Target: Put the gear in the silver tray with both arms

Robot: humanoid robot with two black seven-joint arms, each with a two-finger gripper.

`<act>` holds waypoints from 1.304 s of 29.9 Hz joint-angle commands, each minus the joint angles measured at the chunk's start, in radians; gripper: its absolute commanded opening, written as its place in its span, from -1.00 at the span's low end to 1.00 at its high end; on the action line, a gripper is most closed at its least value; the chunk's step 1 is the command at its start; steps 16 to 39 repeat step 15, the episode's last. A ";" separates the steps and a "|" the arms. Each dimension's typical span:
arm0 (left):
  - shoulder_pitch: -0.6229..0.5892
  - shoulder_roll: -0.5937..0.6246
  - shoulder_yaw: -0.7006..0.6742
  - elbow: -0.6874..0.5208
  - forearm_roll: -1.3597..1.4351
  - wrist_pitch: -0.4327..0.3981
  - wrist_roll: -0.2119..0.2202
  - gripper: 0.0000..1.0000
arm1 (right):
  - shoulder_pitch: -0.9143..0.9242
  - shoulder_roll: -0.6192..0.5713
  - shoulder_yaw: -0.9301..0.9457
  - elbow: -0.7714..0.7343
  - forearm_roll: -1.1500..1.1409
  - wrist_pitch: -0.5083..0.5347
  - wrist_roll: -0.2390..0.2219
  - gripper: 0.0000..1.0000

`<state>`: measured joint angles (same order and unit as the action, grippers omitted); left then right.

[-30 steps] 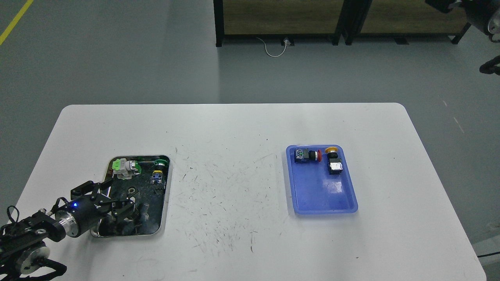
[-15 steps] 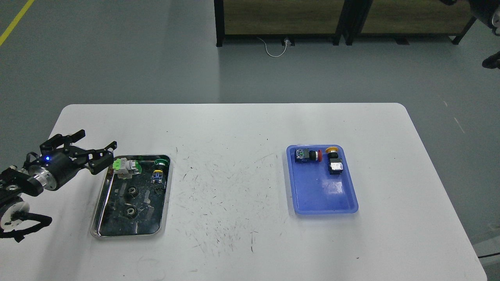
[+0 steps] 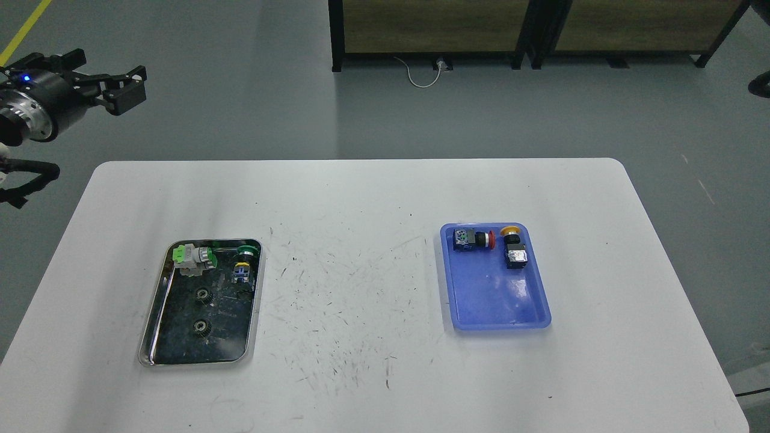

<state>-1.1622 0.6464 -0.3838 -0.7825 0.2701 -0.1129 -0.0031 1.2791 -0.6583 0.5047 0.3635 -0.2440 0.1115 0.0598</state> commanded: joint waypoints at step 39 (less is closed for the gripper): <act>-0.156 -0.132 0.000 0.083 -0.094 0.075 -0.006 0.96 | 0.002 -0.007 0.074 0.018 0.000 -0.012 0.003 0.99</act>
